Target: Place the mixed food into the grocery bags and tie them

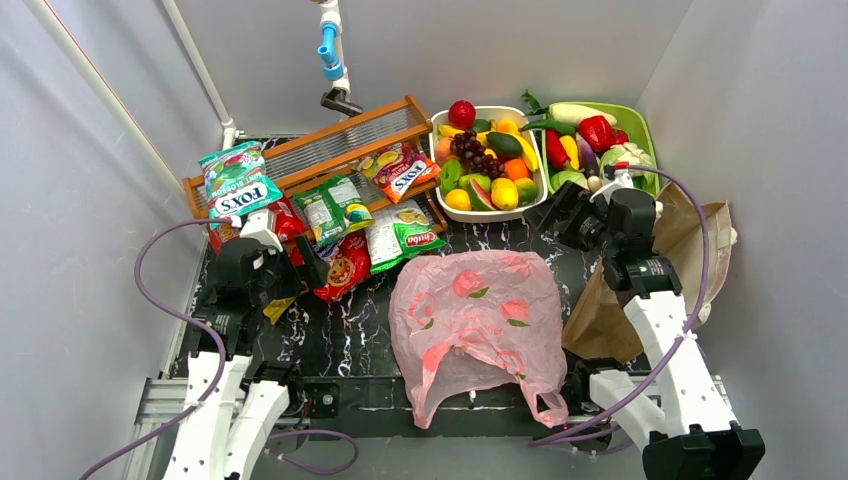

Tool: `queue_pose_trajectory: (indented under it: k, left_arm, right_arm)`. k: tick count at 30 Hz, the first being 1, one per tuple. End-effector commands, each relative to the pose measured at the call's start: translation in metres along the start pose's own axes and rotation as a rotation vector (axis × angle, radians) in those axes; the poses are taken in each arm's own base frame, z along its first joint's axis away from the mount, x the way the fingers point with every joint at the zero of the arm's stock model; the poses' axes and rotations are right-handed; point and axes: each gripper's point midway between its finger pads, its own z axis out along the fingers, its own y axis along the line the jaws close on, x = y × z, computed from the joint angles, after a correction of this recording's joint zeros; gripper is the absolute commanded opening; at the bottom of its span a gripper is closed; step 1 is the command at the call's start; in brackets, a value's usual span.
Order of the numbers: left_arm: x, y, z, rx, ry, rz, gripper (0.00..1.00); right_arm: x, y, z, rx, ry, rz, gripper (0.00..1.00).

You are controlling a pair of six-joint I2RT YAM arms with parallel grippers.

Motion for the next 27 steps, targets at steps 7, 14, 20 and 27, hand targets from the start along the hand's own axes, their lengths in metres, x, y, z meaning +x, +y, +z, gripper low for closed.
queue_pose_trajectory:
  k: [7,14,20,27]
  left_arm:
    - [0.003,-0.018,-0.006,0.112,0.019,0.048,0.98]
    - [0.01,-0.044,-0.004,0.263,0.049,0.079,0.98]
    - [0.001,-0.048,-0.016,0.251,0.041,0.131,0.98]
    - [0.001,-0.072,-0.022,0.3,0.079,0.276,0.98]
  right_arm:
    - [-0.013,0.031,-0.005,-0.105,-0.011,0.004,1.0]
    - [-0.009,0.038,-0.007,-0.12,0.005,-0.011,1.0]
    - [-0.009,0.032,-0.008,-0.063,0.022,-0.006,1.0]
    - [-0.008,0.032,-0.007,-0.017,0.078,0.003,1.0]
